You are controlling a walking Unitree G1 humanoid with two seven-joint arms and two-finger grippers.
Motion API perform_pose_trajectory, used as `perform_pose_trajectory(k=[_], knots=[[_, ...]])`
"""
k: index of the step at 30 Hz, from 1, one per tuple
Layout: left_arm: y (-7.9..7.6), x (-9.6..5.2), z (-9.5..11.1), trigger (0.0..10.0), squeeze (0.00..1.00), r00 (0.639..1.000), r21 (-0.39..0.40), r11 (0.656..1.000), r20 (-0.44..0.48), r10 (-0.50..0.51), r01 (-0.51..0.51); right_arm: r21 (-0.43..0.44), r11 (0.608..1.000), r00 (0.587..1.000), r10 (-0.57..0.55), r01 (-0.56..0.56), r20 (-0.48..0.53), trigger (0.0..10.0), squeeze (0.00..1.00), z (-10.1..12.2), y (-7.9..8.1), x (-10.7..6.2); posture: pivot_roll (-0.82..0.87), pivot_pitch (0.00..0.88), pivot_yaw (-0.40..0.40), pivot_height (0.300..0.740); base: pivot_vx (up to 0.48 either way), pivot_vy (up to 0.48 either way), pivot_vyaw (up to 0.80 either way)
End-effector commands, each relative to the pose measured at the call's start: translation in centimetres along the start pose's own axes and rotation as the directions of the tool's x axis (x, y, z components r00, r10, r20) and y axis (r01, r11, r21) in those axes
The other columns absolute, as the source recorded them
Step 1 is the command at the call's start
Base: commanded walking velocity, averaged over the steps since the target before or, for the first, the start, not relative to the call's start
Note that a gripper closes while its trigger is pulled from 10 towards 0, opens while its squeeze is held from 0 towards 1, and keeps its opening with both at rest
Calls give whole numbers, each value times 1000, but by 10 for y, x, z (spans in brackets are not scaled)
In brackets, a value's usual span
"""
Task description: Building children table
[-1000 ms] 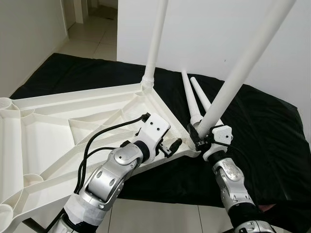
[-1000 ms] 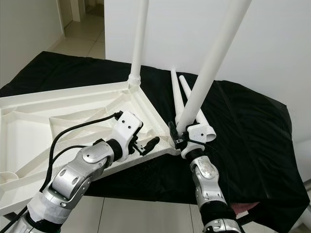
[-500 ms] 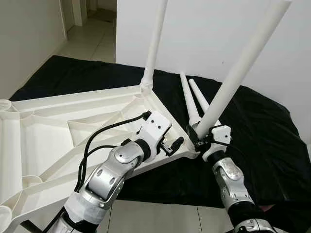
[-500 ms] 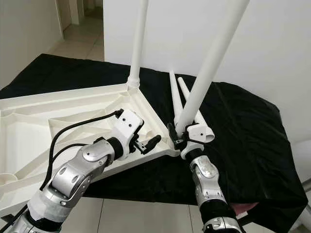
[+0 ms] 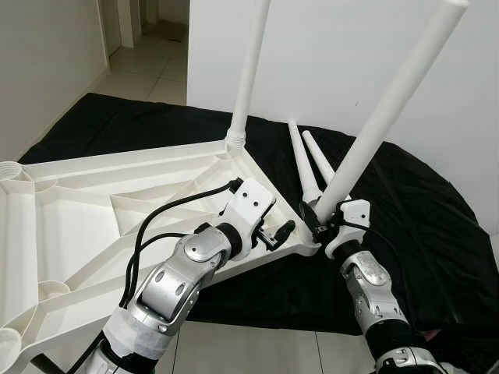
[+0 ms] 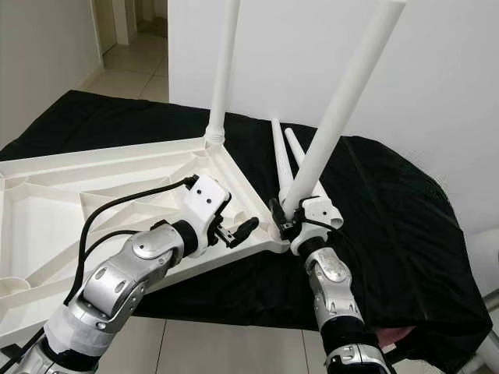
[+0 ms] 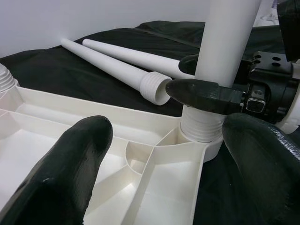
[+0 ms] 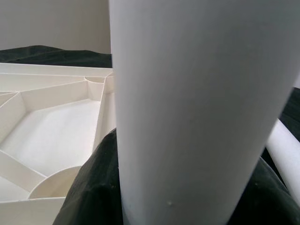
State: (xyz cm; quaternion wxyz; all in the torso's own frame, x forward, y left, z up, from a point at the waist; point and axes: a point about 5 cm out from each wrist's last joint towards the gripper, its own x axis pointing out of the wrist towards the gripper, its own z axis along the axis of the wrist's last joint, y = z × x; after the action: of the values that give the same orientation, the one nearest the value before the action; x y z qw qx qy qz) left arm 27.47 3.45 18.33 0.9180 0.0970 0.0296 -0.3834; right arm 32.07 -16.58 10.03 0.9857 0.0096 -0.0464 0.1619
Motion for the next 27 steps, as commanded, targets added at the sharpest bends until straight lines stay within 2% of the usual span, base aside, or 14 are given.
perform_pose_trajectory(k=[1, 7, 27], knots=[[-5, 0, 6, 10000, 0, 998, 10, 998, 16, -63, 63, 64, 997, 977, -17, 31, -211, 10000, 0, -41, 1, -19, 46, 0, -122, 740, 0, 0, 0], [-5, -1, 7, 10000, 0, 998, 9, 998, 17, -61, 61, 89, 991, 961, -77, 104, -267, 10000, 0, -45, -3, -16, 45, 0, -121, 740, 0, 0, 0], [-4, -1, 9, 10000, 0, 998, 10, 998, 20, -60, 60, 118, 979, 940, -121, 166, -319, 10000, 0, -50, -6, -16, 45, 0, -121, 740, 0, 0, 0]])
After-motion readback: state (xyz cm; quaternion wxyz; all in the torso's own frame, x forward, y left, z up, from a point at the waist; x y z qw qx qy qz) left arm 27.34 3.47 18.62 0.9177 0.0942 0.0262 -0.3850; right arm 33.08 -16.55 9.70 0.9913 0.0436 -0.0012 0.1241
